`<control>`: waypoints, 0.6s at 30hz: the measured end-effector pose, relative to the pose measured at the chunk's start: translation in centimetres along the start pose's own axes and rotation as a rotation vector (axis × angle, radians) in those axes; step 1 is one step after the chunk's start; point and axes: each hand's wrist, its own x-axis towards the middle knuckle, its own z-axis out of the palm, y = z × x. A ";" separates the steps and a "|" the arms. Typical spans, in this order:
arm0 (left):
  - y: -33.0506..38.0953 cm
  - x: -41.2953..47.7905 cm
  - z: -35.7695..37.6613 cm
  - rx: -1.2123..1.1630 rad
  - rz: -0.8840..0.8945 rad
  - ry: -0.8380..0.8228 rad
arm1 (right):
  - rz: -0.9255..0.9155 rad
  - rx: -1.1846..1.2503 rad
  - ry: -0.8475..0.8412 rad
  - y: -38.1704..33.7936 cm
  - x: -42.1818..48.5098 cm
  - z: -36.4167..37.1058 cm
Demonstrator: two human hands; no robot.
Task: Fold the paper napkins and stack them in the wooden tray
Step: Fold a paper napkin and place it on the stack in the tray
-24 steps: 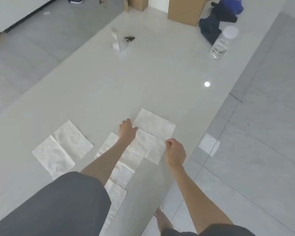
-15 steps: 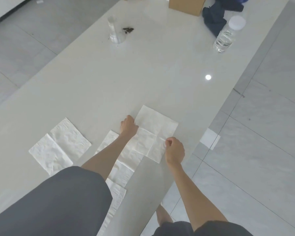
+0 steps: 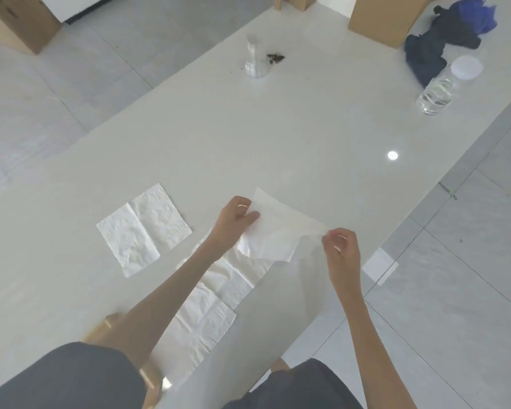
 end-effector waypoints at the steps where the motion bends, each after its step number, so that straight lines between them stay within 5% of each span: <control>1: 0.3 -1.5 -0.9 -0.050 0.007 0.035 | -0.030 -0.001 -0.040 -1.1 -0.2 0.3; 15: -5.5 -24.9 -15.6 -0.263 0.092 0.679 | -0.039 -0.014 -0.926 -9.7 -10.0 17.4; 18: -8.0 -31.0 -18.0 -0.436 0.091 0.746 | -0.169 -0.112 -1.050 -9.7 -14.7 21.9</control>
